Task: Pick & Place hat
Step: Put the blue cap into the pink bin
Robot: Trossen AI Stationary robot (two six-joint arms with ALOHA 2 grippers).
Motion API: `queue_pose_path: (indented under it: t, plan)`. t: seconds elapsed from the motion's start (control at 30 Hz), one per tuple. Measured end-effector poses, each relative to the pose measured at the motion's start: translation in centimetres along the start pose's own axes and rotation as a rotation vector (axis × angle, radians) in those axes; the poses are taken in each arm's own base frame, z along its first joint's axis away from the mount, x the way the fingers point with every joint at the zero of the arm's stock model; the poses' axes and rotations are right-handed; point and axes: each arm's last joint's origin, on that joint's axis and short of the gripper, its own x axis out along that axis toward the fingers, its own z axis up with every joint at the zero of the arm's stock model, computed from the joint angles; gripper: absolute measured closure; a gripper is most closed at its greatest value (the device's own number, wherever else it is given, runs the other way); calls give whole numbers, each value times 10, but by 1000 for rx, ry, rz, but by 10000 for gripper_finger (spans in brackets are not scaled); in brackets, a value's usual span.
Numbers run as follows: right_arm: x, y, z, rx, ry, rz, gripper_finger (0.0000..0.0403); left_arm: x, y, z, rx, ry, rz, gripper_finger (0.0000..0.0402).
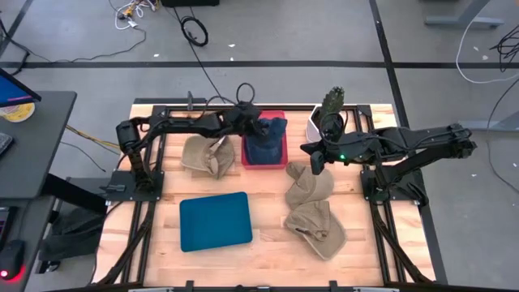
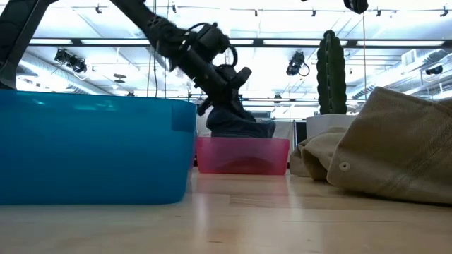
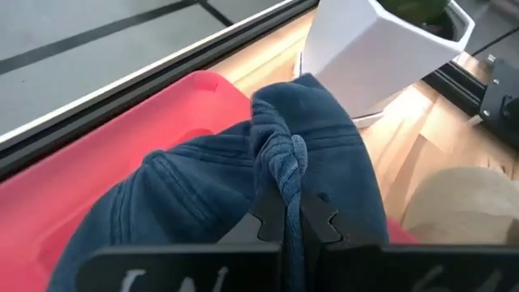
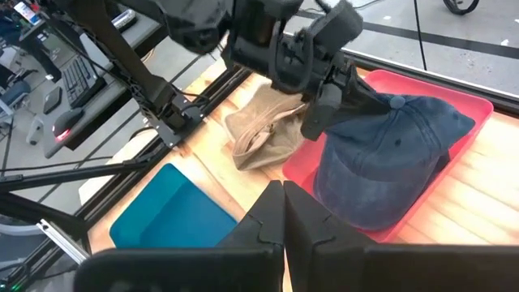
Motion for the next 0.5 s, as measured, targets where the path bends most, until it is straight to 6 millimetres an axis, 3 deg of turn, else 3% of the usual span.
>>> queue_pose_path:
  t: [0.2, 0.5]
  plan:
    - [0, 0, 0, -5, 0, 0, 403, 1, 5, 15, -14, 33, 32, 397]
    - [0, 1, 1, -15, -12, 12, 403, 30, 18, -8, -107, 182, 77, 397]
